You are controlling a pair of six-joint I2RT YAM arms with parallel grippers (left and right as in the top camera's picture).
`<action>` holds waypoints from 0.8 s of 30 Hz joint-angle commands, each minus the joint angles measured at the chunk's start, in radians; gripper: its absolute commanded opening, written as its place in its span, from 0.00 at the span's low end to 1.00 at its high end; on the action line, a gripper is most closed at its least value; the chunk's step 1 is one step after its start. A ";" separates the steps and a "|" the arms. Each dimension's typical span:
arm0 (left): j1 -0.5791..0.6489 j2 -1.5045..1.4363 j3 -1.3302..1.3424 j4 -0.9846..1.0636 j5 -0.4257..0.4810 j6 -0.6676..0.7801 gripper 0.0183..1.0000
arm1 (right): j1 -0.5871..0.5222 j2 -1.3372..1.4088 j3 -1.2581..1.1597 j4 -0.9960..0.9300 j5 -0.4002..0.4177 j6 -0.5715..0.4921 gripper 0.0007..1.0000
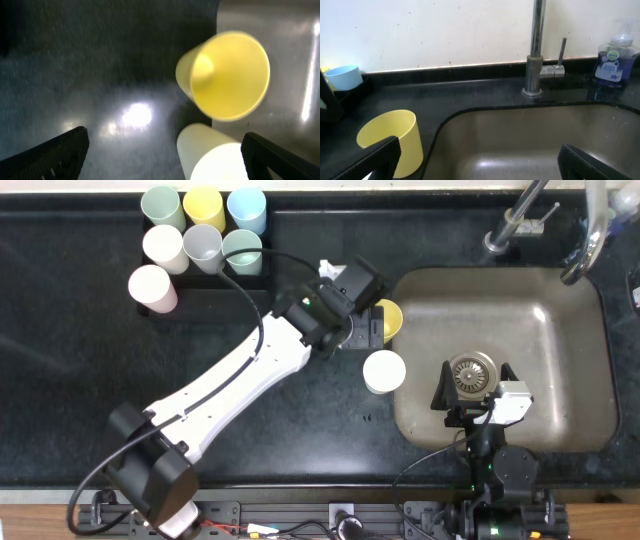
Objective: Store Cups
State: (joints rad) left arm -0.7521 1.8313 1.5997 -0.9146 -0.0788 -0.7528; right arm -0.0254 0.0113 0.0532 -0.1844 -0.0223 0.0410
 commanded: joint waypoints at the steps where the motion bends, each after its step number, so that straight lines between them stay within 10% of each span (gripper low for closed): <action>1: 0.019 0.052 0.005 0.035 -0.001 -0.004 1.00 | -0.001 -0.008 -0.002 0.005 -0.007 0.005 1.00; 20: 0.024 0.184 0.006 0.187 0.033 -0.016 1.00 | -0.001 -0.008 -0.002 0.005 -0.007 0.005 1.00; 22: 0.024 0.203 0.006 0.216 0.035 -0.016 0.89 | -0.001 -0.008 -0.002 0.005 -0.007 0.005 1.00; 24: 0.024 0.209 0.006 0.217 0.044 -0.020 0.57 | -0.001 -0.008 -0.002 0.005 -0.007 0.005 1.00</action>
State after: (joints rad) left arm -0.7311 2.0174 1.5997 -0.7002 -0.0406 -0.7639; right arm -0.0257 0.0109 0.0532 -0.1844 -0.0223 0.0414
